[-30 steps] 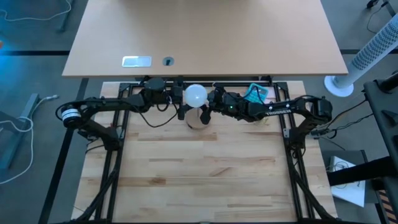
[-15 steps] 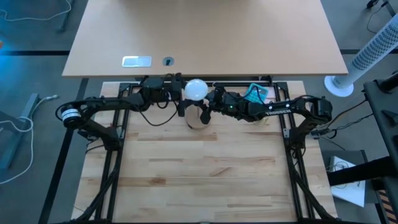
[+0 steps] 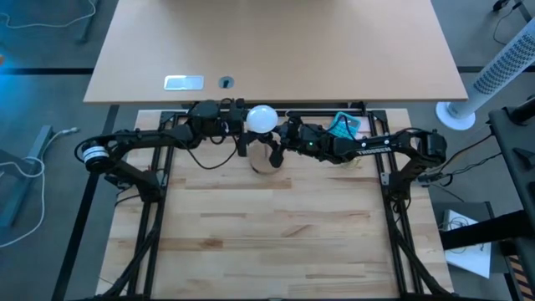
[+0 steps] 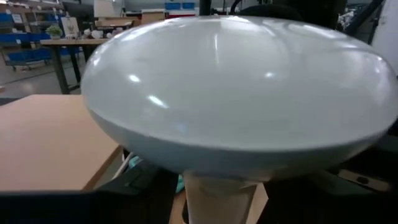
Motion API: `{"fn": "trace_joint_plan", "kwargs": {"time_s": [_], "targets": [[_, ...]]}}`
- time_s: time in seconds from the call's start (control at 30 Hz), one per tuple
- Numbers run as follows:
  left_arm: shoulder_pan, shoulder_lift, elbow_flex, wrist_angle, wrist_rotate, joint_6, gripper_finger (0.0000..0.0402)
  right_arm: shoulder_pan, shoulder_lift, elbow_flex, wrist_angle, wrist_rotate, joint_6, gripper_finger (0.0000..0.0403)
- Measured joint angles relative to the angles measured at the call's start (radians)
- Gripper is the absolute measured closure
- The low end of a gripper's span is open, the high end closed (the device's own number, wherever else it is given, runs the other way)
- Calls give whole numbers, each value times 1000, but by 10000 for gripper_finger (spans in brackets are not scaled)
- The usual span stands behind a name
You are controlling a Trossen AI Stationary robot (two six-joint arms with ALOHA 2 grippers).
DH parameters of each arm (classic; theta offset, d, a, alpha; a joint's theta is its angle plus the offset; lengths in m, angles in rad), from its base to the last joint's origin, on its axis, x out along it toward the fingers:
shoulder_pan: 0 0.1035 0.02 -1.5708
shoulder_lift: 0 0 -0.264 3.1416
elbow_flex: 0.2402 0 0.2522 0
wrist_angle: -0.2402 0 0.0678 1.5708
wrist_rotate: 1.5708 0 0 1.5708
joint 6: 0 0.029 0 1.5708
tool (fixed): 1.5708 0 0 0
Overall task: Screw lightbulb
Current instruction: Insert the light bulb into the table lamp
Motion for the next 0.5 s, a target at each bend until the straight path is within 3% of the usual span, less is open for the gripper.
{"fn": "trace_joint_plan", "kwargs": {"time_s": [0.17,0.37,0.5], "targets": [[2,0,0,13,-10,-17,203,-24,-3,0,1,-24,3,211],[2,0,0,12,-11,-22,204,-56,-6,0,9,-151,16,183],[2,0,0,11,-10,-21,204,-58,-6,0,11,-156,-18,167]]}}
